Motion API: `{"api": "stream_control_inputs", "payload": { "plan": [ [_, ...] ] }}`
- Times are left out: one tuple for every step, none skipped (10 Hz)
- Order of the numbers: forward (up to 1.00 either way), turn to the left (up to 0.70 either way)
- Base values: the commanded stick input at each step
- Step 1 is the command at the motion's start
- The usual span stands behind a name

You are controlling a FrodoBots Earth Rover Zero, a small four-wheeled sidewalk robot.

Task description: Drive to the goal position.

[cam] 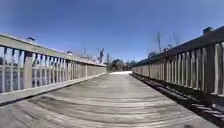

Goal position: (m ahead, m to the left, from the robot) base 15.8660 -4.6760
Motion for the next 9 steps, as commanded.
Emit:
{"api": "stream_control_inputs", "payload": {
  "plan": [
    [0.7, 0.0],
    [0.7, 0.0],
    [0.7, 0.0],
    [0.7, 0.0],
    [0.7, 0.0],
    [0.7, 0.0],
    [0.7, 0.0],
    [0.7, 0.0],
    [0.7, 0.0]
  ]
}}
